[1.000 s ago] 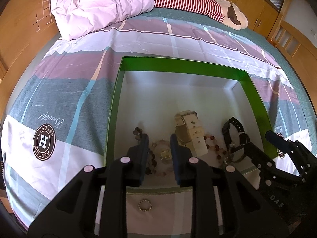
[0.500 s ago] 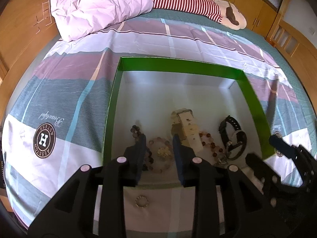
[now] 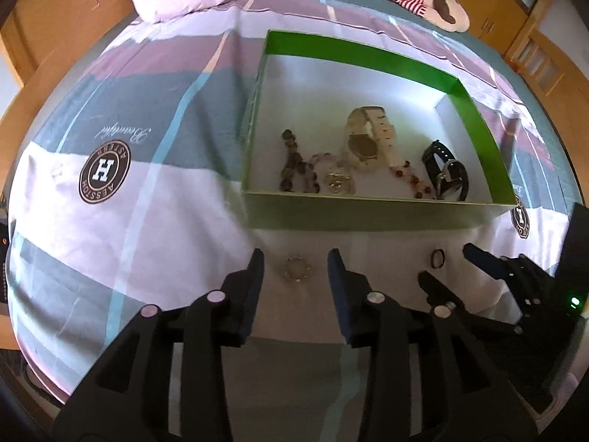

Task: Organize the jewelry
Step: 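Open both tools to release the gold pendant and silver bangle into the box, then grasp the rhinestone ring with the left tool while the right tool grasps the small dark ring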

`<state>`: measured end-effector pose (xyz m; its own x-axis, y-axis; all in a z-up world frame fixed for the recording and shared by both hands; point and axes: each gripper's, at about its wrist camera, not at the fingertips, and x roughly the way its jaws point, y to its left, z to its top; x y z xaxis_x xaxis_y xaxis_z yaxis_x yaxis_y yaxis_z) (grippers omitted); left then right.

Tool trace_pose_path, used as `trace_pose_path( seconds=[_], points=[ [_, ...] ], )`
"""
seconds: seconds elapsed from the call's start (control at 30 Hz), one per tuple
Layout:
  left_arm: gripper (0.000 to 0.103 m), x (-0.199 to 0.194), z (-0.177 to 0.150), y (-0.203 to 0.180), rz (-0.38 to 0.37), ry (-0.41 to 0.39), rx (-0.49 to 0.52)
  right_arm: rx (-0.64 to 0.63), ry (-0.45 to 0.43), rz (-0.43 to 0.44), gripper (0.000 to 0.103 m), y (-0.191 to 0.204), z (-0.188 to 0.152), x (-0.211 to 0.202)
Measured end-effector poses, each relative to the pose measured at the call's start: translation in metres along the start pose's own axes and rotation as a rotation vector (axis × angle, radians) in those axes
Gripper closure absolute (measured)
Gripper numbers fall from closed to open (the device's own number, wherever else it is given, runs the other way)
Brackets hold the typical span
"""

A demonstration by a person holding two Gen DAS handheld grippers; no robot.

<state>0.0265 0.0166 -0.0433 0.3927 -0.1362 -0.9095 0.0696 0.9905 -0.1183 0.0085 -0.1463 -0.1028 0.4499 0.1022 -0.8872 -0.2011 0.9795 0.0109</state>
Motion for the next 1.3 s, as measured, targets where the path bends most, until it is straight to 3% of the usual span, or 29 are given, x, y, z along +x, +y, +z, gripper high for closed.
trace_pose_path(
  seconds=[0.07, 0.13, 0.2, 0.33, 0.9, 1.0, 1.1, 1.3],
  points=[
    [0.058, 0.002, 0.000, -0.001, 0.003, 0.008, 0.005, 0.003, 0.008, -0.008, 0.039, 0.002, 0.001, 0.008],
    [0.057, 0.005, 0.000, -0.003, 0.009, 0.016, 0.016, 0.002, 0.018, -0.005, 0.051, 0.003, 0.001, 0.013],
    [0.056, 0.007, 0.000, -0.003, 0.014, 0.023, 0.025, -0.005, 0.007, -0.006, 0.054, 0.003, 0.000, 0.012],
    [0.052, 0.013, 0.001, -0.005, 0.031, 0.040, 0.033, -0.019, 0.008, 0.002, 0.082, 0.004, 0.002, 0.011],
    [0.052, 0.056, -0.004, -0.017, 0.086, 0.138, 0.082, 0.034, 0.022, 0.019, 0.083, -0.017, 0.005, 0.007],
    [0.060, 0.062, -0.004, -0.016, 0.099, 0.142, 0.087, 0.036, 0.021, 0.017, 0.083, -0.018, 0.010, 0.009],
    [0.082, 0.060, -0.004, -0.017, 0.100, 0.129, 0.096, 0.044, 0.022, 0.014, 0.083, -0.018, 0.011, 0.010],
    [0.082, 0.051, 0.004, -0.001, 0.010, 0.126, 0.036, 0.054, 0.013, 0.009, 0.083, -0.018, 0.010, 0.007]
  ],
)
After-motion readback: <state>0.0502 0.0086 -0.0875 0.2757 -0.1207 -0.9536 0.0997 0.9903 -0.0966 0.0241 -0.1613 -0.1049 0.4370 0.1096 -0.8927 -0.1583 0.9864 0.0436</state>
